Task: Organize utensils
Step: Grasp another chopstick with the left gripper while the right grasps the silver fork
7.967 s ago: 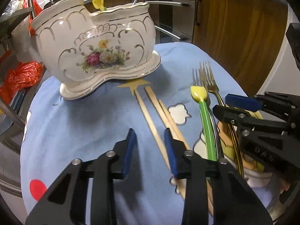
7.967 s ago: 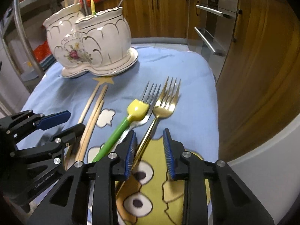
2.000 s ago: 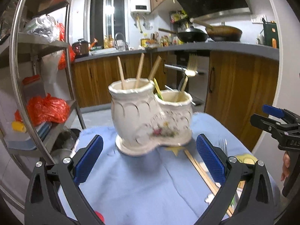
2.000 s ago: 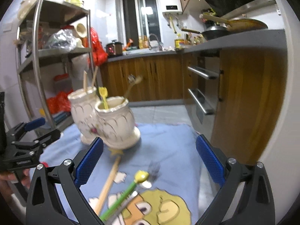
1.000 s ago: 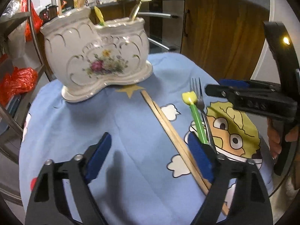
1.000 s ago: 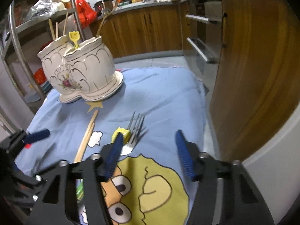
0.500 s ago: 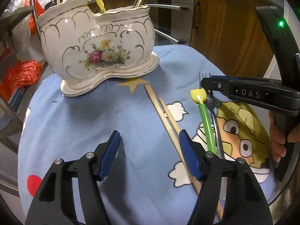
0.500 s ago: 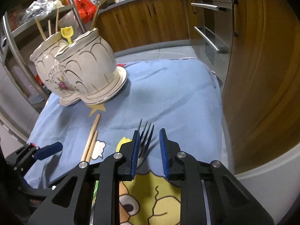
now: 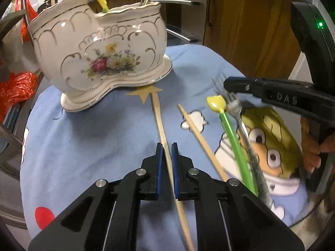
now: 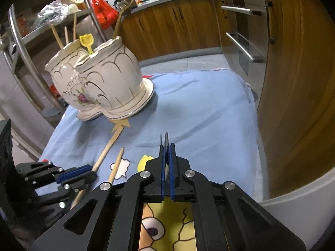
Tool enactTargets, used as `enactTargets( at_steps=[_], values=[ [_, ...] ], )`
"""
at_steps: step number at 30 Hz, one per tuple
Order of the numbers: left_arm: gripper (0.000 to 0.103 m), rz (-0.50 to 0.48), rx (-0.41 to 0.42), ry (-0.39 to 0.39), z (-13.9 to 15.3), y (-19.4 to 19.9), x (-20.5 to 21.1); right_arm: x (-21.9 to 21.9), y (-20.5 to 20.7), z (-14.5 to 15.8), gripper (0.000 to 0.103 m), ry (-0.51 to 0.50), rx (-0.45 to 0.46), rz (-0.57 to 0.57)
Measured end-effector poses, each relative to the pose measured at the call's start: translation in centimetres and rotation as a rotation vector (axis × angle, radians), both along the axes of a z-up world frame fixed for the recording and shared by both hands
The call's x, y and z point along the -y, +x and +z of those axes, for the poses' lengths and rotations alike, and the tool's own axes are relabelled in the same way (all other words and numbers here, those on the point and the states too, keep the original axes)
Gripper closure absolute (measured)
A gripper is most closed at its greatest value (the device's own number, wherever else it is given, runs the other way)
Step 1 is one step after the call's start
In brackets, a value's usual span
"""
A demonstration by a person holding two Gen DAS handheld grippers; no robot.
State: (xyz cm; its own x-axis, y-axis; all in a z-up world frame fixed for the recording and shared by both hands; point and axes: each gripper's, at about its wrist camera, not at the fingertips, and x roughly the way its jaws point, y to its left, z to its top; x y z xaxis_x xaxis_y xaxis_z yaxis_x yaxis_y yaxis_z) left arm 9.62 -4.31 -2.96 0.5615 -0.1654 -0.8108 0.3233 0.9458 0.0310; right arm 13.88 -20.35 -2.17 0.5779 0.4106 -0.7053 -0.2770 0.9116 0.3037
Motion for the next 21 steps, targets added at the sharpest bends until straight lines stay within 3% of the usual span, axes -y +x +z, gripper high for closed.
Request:
enactTargets(
  at_steps=[9, 15, 17, 21],
  values=[
    [0.094, 0.008, 0.007, -0.003, -0.1, 0.4, -0.1, 0.2, 0.0, -0.2, 0.098, -0.015, -0.018, -0.005],
    [0.094, 0.017, 0.014, -0.017, -0.4, 1.7, 0.0, 0.2, 0.6, -0.9, 0.09, -0.011, -0.041, -0.007],
    [0.093, 0.017, 0.018, -0.015, -0.4, 1.9, 0.2, 0.4, 0.7, -1.1, 0.076, 0.002, -0.048, -0.006],
    [0.093, 0.017, 0.017, -0.017, -0.4, 1.7, 0.3, 0.5, 1.0, -1.3, 0.073, 0.029, -0.055, 0.003]
  ],
)
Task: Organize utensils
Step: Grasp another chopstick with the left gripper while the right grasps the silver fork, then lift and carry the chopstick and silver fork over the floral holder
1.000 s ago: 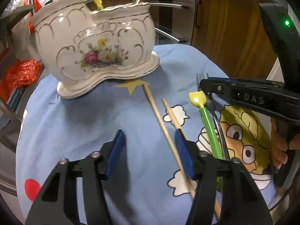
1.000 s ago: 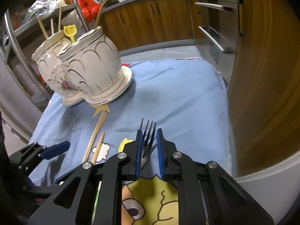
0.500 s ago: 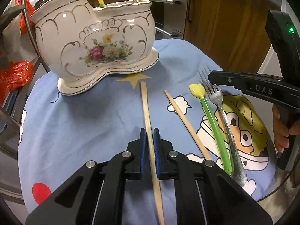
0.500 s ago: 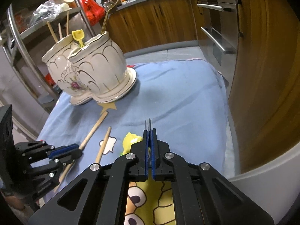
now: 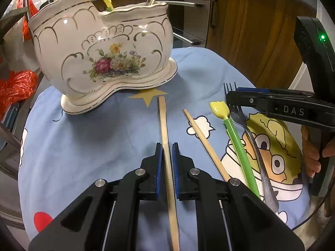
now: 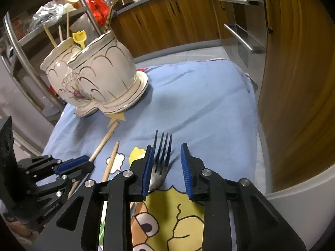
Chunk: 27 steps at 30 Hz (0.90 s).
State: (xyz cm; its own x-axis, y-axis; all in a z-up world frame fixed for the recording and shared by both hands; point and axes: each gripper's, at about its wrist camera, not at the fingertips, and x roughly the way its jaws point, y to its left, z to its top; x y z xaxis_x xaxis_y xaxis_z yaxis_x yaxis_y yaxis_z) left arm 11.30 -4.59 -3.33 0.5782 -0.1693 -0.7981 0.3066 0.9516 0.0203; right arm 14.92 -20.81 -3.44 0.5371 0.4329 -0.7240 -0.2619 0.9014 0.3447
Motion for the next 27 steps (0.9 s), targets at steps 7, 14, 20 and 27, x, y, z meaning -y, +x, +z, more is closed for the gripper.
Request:
enactTargets(
  at_steps=[7, 14, 20, 27],
  values=[
    [0.094, 0.006, 0.036, 0.027, -0.6, 0.6, 0.5, -0.5, 0.0, 0.2, 0.09, 0.002, 0.006, 0.029],
    [0.097, 0.005, 0.086, 0.013, 0.1, 0.3, 0.2, -0.6, -2.4, 2.9, 0.1, -0.079, 0.144, 0.02],
    [0.097, 0.006, 0.194, -0.063, 2.9, -1.7, -1.6, -0.3, -5.9, 7.4, 0.1, -0.113, 0.342, -0.013],
    [0.097, 0.016, 0.347, -0.131, 6.6, -3.9, -3.4, -1.2, -10.4, 11.6, 0.1, -0.166, 0.615, -0.026]
  ],
)
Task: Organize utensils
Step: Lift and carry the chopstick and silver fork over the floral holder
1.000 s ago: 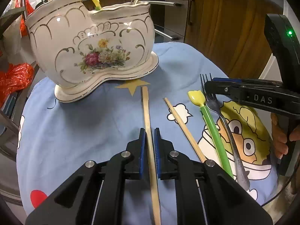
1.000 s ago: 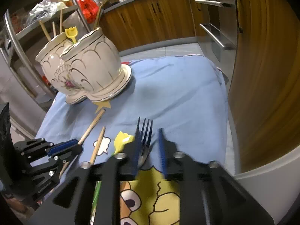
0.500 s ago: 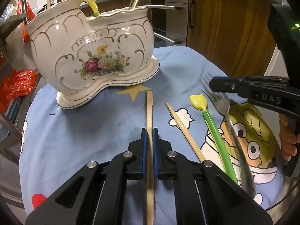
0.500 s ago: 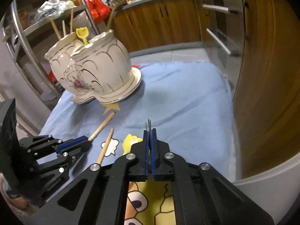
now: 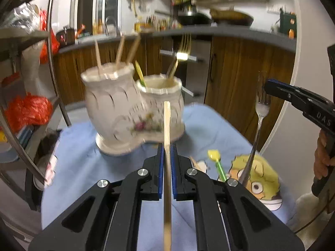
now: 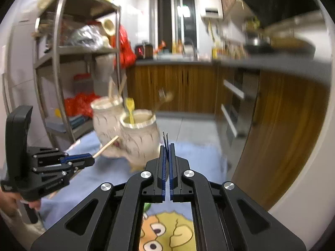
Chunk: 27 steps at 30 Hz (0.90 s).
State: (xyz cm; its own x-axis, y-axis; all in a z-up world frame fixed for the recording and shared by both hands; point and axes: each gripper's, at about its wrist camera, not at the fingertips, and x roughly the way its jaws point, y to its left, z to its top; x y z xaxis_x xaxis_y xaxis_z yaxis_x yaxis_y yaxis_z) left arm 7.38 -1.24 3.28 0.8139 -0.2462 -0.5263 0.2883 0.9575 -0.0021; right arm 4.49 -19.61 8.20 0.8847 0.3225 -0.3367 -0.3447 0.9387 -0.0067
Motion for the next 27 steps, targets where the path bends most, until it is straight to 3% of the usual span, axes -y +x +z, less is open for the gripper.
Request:
enactTargets(
  at_steps=[5, 11, 19, 27],
  values=[
    [0.097, 0.012, 0.096, -0.046, 2.7, -1.4, -1.9, -1.6, -1.0, 1.9, 0.1, -0.029, 0.114, -0.027],
    [0.097, 0.067, 0.206, -0.142, 6.2, -1.0, -5.0, -2.9, 1.3, 4.3, 0.1, 0.011, 0.113, -0.025],
    [0.097, 0.105, 0.263, -0.247, 9.1, 4.6, -8.2, -3.2, 5.4, 7.4, 0.1, 0.092, 0.173, -0.051],
    [0.097, 0.137, 0.34, -0.311, 9.9, 10.8, -8.2, -2.2, 9.1, 8.5, 0.1, 0.174, 0.241, -0.136]
  ],
)
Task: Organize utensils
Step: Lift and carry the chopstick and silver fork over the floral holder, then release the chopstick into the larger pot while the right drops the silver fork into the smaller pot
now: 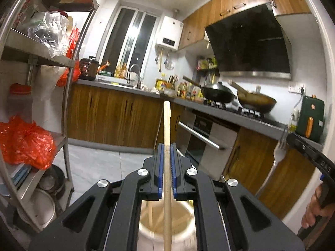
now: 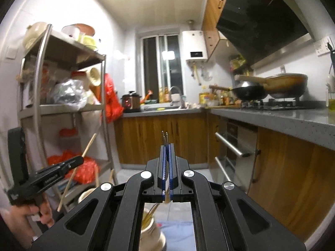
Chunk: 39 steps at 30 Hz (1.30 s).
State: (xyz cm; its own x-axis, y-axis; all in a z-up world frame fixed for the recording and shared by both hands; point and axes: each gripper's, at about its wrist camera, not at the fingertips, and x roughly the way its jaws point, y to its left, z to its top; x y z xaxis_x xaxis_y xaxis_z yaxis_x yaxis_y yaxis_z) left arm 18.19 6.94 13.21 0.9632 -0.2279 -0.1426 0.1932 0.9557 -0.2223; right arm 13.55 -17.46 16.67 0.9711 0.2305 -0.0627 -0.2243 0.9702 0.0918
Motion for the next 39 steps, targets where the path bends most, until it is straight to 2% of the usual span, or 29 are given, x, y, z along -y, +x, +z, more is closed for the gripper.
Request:
enactTargets(
  at_steps=[5, 10, 17, 21, 26, 32, 39],
  values=[
    [0.097, 0.047, 0.05, 0.007, -0.7, 3.1, 0.8, -0.4, 2.2, -1.6, 0.1, -0.001, -0.023, -0.012],
    [0.097, 0.073, 0.088, 0.035, -1.5, 4.3, 1.3, -1.2, 3.3, -3.3, 0.1, -0.027, -0.043, -0.001],
    [0.097, 0.086, 0.1, 0.057, -2.8, 2.1, 0.8, -2.3, 3.7, -5.0, 0.1, -0.089, -0.08, 0.019],
    [0.097, 0.081, 0.111, 0.102, -3.3, 0.1, 1.1, -2.8, 3.5, -5.4, 0.1, -0.105, -0.085, 0.027],
    [0.097, 0.064, 0.055, 0.128, -4.2, -1.1, 1.3, -3.3, 3.8, -6.6, 0.1, -0.132, -0.116, 0.031],
    [0.097, 0.057, -0.017, 0.157, -5.6, -0.7, 1.2, -3.8, 4.3, -7.3, 0.1, -0.142, -0.141, 0.03],
    [0.097, 0.034, -0.039, 0.176, -6.5, -0.5, 1.3, -4.2, 4.7, -7.9, 0.1, -0.147, -0.164, 0.033]
  ],
)
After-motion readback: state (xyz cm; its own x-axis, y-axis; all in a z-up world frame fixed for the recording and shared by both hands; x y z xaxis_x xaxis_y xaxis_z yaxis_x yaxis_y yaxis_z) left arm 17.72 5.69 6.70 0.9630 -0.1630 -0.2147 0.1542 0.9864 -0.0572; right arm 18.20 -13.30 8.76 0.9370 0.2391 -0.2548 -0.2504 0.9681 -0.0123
